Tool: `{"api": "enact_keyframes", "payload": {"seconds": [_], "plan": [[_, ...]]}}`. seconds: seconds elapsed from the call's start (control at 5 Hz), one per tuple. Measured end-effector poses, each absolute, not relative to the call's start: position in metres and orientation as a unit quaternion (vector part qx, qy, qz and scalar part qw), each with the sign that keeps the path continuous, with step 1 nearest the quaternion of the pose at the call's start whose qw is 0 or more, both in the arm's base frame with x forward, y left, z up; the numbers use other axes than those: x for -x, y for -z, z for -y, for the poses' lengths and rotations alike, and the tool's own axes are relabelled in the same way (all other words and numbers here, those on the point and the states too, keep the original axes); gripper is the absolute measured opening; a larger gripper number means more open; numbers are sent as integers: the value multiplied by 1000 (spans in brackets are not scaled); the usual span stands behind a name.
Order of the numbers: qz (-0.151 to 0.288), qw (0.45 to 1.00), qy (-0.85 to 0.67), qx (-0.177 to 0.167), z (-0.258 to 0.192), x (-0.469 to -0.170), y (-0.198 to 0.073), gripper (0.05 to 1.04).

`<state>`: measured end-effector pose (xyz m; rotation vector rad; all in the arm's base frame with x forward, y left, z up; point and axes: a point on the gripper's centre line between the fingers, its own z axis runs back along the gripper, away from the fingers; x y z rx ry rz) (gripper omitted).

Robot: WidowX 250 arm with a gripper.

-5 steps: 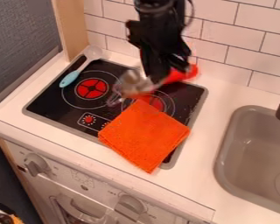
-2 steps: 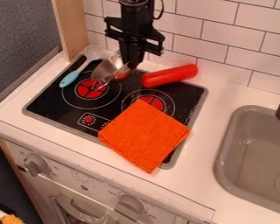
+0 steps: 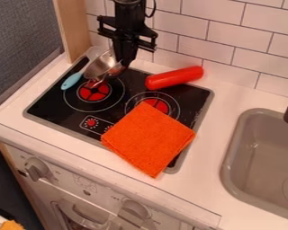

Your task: Take the silver pot to the top of the left burner

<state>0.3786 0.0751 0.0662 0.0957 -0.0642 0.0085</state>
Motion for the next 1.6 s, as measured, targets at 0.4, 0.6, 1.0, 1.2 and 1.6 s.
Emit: {"api": "enact_keyframes", "payload": {"seconds": [0.4,0.6,1.0,1.2,1.6], "plan": [[21,999,-12,-22,-76,-378,-59,265],[15,1000,0,-13,-66,-376,-56,529],[65,997,44,-23,-43,-373,-89,1012],[66,996,57,-25,-37,-370,-91,1009],[62,995,73,-32,-25,-364,-89,1001]]}}
